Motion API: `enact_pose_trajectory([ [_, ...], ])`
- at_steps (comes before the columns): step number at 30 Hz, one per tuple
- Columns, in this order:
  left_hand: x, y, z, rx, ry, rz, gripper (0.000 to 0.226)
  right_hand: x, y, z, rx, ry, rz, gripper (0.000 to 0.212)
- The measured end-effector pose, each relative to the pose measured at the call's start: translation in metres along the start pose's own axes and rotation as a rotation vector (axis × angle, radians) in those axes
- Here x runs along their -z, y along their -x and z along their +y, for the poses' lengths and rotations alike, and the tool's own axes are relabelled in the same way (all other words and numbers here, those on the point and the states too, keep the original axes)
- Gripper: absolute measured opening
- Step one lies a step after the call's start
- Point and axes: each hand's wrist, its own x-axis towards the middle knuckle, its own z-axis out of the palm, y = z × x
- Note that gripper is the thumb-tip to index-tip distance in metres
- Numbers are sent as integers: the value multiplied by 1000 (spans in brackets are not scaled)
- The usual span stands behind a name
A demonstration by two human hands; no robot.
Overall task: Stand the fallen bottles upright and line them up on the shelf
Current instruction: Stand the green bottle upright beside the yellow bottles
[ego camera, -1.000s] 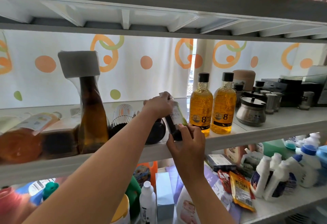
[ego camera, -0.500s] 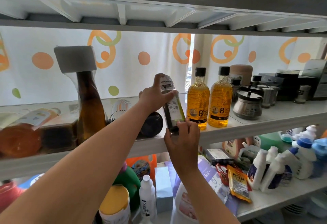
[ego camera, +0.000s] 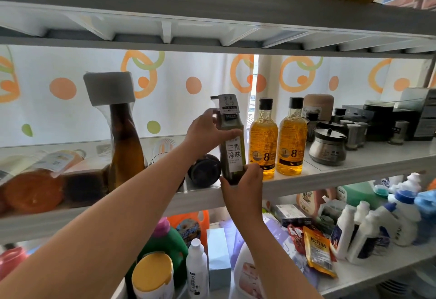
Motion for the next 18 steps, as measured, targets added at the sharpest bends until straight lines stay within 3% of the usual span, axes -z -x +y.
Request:
enact_pose_trajectory([
  [8, -1, 8, 3, -98, 44, -88, 68, 3, 1, 2, -66, -5, -54, 49],
  [13, 3, 12, 0, -80, 70, -106, 66, 1, -3, 6, -64, 60, -45, 71],
  [18, 4, 16, 6, -104, 31, -146, 67, -3, -3, 8, -23, 108, -11, 60],
])
